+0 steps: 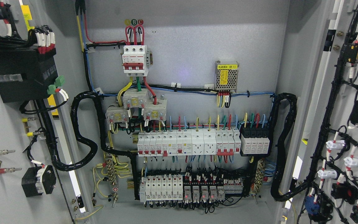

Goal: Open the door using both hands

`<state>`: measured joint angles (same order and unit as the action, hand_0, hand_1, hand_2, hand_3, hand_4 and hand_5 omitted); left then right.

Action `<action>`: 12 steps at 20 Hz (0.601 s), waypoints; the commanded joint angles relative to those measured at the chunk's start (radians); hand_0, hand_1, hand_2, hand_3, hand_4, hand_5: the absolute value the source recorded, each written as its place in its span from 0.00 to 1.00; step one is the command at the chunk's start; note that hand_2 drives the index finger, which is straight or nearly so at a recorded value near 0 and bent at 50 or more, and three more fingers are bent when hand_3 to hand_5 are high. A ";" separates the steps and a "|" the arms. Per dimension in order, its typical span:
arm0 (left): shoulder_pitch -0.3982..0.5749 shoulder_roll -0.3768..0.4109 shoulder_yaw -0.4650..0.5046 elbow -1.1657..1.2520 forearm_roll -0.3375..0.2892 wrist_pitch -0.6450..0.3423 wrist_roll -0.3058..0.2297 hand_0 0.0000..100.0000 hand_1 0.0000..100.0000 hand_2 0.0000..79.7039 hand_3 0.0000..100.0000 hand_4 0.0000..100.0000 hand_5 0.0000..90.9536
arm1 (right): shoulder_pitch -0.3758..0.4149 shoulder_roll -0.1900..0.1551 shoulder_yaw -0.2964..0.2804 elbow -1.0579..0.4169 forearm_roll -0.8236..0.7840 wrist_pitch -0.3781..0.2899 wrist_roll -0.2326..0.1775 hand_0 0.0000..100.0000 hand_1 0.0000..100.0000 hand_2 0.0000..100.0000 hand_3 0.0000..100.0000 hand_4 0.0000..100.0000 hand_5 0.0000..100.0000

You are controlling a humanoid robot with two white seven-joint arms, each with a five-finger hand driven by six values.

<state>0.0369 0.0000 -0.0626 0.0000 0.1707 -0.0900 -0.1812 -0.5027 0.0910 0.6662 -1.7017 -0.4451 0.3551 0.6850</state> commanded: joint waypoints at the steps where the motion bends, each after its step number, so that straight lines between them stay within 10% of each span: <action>1: 0.000 0.011 0.000 0.028 0.000 -0.001 0.000 0.00 0.00 0.00 0.00 0.00 0.00 | -0.014 0.055 0.108 -0.009 0.028 0.001 -0.028 0.20 0.12 0.00 0.00 0.00 0.00; 12: 0.001 0.009 0.001 0.029 0.000 -0.001 0.000 0.00 0.00 0.00 0.00 0.00 0.00 | -0.051 0.058 0.167 -0.009 0.025 -0.004 -0.074 0.20 0.12 0.00 0.00 0.00 0.00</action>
<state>0.0379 0.0000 -0.0626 0.0000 0.1705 -0.0899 -0.1813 -0.5374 0.1288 0.7599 -1.7074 -0.4234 0.3554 0.6149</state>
